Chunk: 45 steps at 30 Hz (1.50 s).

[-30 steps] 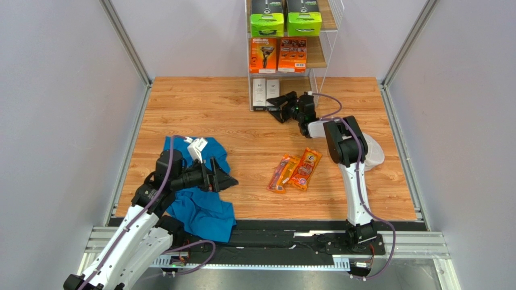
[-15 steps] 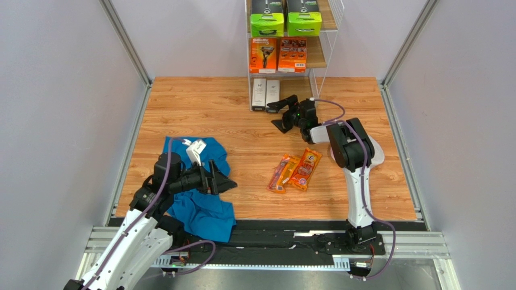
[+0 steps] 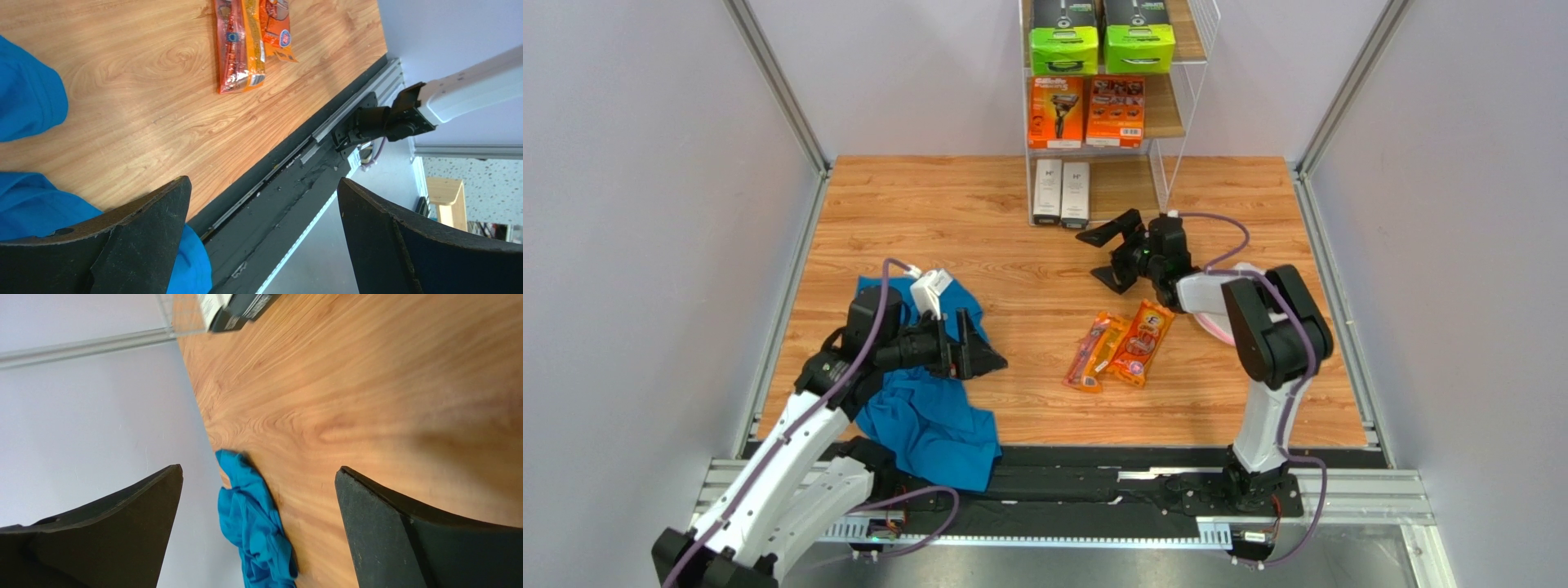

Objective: Place and organize the shaving razors onto the shelf

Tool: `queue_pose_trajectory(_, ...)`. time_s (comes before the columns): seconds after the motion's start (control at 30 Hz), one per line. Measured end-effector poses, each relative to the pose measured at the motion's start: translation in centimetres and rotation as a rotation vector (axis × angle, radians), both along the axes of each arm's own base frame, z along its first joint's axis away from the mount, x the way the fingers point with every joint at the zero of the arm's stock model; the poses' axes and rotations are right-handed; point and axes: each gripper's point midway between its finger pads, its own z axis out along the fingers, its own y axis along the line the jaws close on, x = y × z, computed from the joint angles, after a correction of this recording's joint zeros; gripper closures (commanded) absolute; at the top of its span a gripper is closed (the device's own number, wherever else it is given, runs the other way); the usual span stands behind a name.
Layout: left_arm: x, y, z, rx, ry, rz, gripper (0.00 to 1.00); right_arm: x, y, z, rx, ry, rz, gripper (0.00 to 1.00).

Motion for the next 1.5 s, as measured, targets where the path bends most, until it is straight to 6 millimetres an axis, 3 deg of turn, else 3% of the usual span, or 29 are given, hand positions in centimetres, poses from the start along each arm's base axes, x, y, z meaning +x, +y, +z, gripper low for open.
queue_pose_trajectory(0.13,1.1,-1.4,-0.7,0.058,0.035,-0.050,0.02,-3.0,-1.0,3.3,-0.037,-0.057,0.033,0.00)
queue_pose_trajectory(0.3,1.7,-4.8,-2.7,0.157,0.088,-0.145,0.02,-6.9,-2.5,6.8,-0.100,-0.121,0.064,0.00)
queue_pose_trajectory(0.47,3.8,-8.3,-3.9,0.260,0.101,-0.179,0.02,-11.8,-4.9,9.5,-0.182,-0.178,0.065,0.00)
queue_pose_trajectory(0.6,5.9,-10.8,-5.2,0.330,0.104,-0.185,0.02,-15.2,-6.7,10.4,-0.219,-0.202,0.043,0.00)
queue_pose_trajectory(0.67,6.9,-12.1,-6.2,0.369,0.112,-0.188,0.02,-18.4,-8.4,10.8,-0.237,-0.218,0.015,0.00)
queue_pose_trajectory(0.83,7.8,-13.6,-8.8,0.439,0.150,-0.196,0.03,-22.2,-10.8,11.1,-0.251,-0.253,-0.046,0.00)
queue_pose_trajectory(1.0,8.7,-15.1,-10.8,0.499,0.178,-0.205,0.04,-24.1,-12.0,10.2,-0.280,-0.220,-0.070,0.00)
queue_pose_trajectory(1.3,11.9,-18.7,-12.6,0.573,0.161,-0.207,0.14,-25.6,-12.5,7.9,-0.307,-0.146,-0.057,0.00)
queue_pose_trajectory(1.5,12.1,-18.1,-15.5,0.664,0.210,-0.203,0.20,-26.2,-12.7,7.7,-0.306,-0.145,-0.056,0.00)
